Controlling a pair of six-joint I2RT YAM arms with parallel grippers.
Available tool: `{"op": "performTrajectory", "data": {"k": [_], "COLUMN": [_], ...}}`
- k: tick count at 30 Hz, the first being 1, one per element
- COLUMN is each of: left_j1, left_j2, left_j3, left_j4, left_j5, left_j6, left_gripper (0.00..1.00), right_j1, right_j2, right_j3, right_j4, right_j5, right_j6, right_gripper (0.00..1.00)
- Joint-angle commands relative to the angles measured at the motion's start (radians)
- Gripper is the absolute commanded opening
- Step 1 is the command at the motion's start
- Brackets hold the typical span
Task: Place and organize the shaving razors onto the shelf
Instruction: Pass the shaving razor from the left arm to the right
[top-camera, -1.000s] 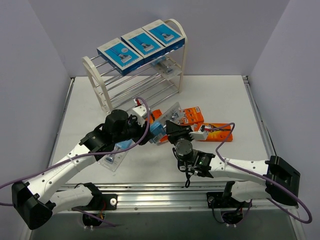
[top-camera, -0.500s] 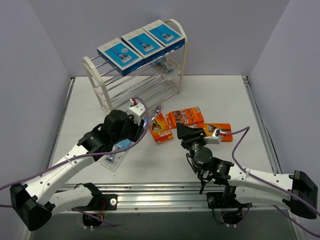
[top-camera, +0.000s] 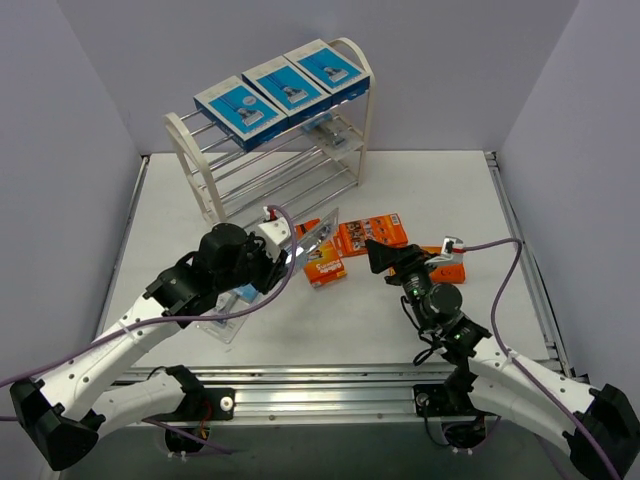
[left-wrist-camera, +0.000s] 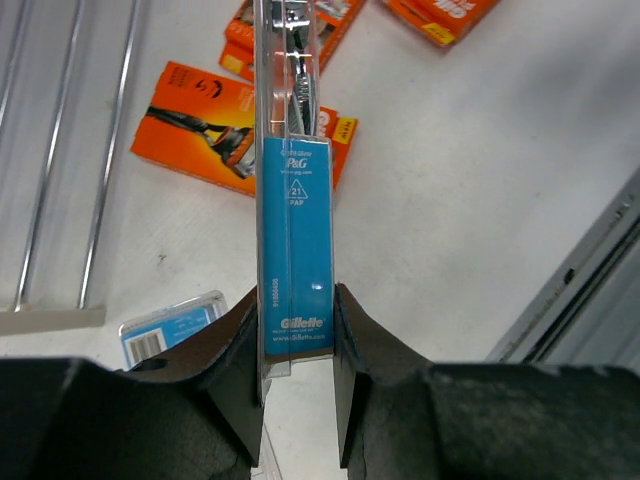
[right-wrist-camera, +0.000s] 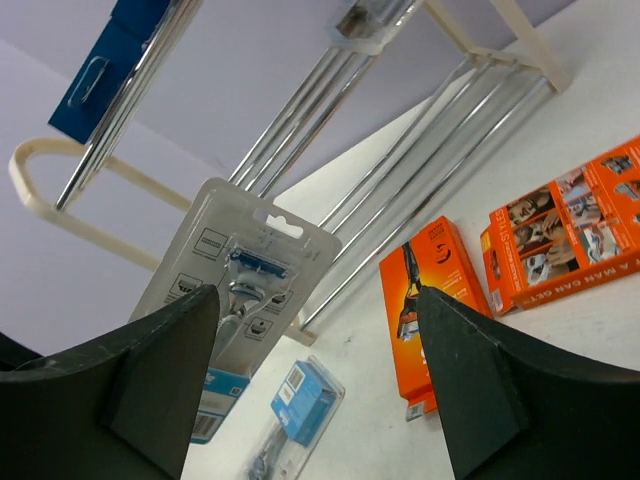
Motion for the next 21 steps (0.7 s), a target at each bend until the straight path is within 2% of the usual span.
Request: {"op": "performTrajectory", "data": {"k": [1,2,3,6,10,13,17,21], "left_j1": [-0.007,-0.009,-0.009,-0.010,-0.015,-0.019,-0.024,-0.029], "left_j2": [-0.043,-0.045,-0.040,-0.019,-0.002,-0.008,-0.027,-0.056], "left_j3": [0.035,0.035,0.037,0.044,0.047,0.044,0.037,0.037], "left_j4": [0.019,0.015,0.012,-0.005,-0.014,-0.020,-0.025,-0.039], "left_j5": [0.169,0.195,0.221,0.316,0.424,0.467,0.484,0.508], "left_j6": [0.035,0.037,0.038,0.042,0.052,0.069,0.089,0.112], "left_gripper": [0.02,0.02,0.02,0.02,0.02,0.02,0.02,0.02], "right_j1": [-0.126,-0.192,-0.222,-0.307,-0.346,-0.355,-0.363,-0.363], "right_j2": [-0.069,-0.073,-0.078,-0.080,-0.110,-0.182,-0.259,-0.230], "right_j3": [-0.025,-0.038,-0.045,-0.048,-0.068,-0.078,-0.055,-0.060], "right_j4": [0.093,0.113,0.119,0.139,0.179,0.160,0.029,0.081], "right_j5": [-0.358,-0.422,-0.555,-0.779,-0.970,-1.062,-1.138,-1.187], "right_j6": [-0.128,-0.145,-0.154,-0.202,-0.271,-0.320,-0.392,-0.369], "right_gripper": [0.76,0.75,0.75,0.71,0.69,0.70,0.70,0.70]}}
